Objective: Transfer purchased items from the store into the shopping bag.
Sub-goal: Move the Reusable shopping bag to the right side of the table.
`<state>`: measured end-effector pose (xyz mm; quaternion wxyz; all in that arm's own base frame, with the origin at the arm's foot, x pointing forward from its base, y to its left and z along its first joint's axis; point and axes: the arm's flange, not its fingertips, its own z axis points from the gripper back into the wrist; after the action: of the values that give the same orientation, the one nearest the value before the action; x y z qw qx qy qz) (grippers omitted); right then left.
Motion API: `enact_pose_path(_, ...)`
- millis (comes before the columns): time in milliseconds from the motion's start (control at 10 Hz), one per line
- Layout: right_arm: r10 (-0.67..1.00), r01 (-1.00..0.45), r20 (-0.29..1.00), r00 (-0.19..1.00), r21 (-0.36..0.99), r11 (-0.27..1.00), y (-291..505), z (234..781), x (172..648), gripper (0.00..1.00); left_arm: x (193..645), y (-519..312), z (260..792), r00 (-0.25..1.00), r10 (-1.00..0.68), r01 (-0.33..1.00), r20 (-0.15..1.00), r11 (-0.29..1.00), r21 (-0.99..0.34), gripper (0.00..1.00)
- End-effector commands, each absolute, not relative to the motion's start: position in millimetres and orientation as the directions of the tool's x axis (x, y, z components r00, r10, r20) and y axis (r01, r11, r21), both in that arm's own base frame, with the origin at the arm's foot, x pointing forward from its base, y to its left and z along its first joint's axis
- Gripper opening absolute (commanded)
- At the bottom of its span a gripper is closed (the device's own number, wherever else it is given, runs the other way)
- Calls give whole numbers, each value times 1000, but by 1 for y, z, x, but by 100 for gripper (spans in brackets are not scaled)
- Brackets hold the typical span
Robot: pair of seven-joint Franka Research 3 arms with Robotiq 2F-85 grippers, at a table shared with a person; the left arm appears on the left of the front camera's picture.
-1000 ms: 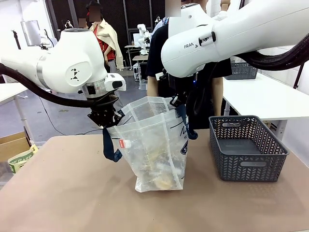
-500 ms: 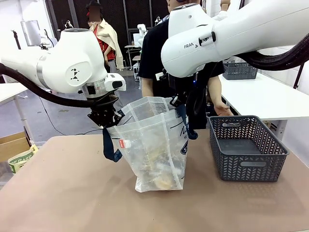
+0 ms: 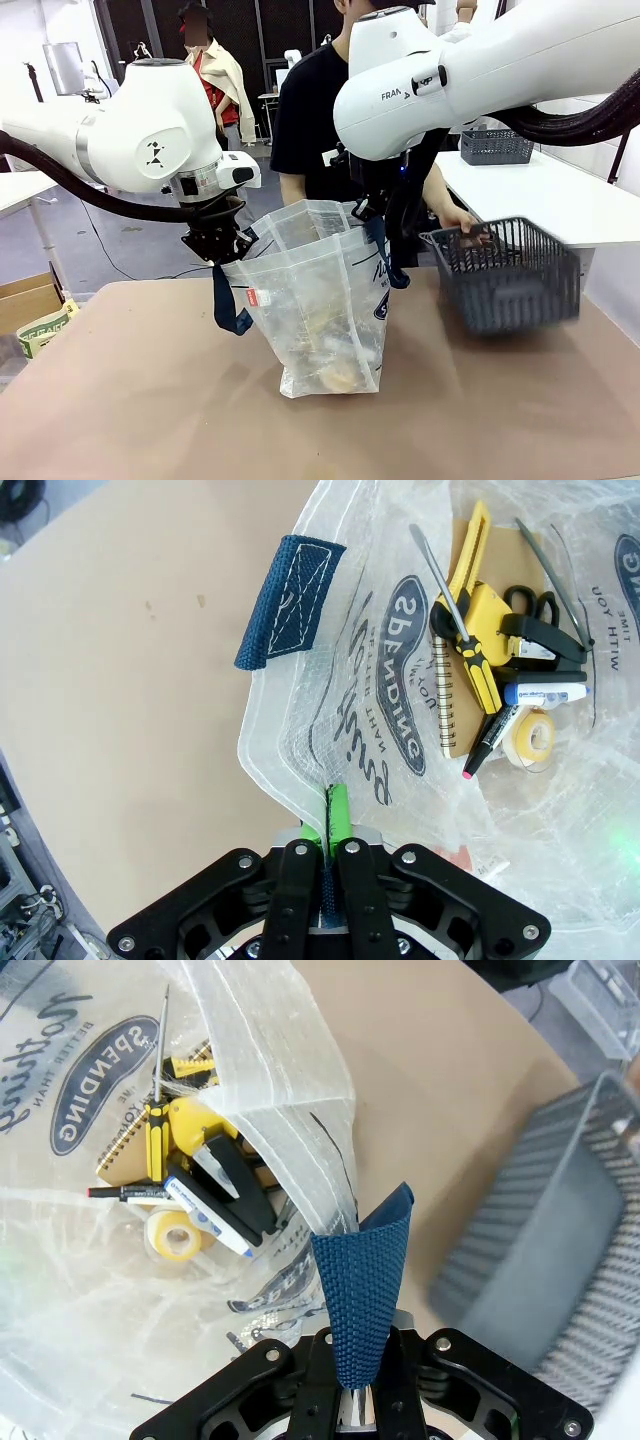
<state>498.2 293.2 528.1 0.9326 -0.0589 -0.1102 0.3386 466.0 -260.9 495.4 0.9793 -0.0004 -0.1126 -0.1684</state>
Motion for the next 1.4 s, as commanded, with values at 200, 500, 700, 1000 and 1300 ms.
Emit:
enact_pose_path(200,645,-618,169,746,-186,764,293,529,498,0,466,-260,496,918,-329,329,222,944,38,0)
enact_pose_path(500,645,-618,169,746,-186,764,293,529,498,0,466,-260,496,918,-329,329,222,944,38,0)
enact_pose_path(700,645,-618,169,746,-186,764,293,529,498,0,466,-260,496,918,-329,329,222,944,38,0)
enact_pose_path(1000,645,-618,169,746,-186,764,293,529,498,0,466,-260,496,918,-329,329,222,944,38,0)
enact_pose_path(1300,641,-618,217,736,-171,768,298,531,497,0,462,-265,503,916,-307,314,259,949,14,0)
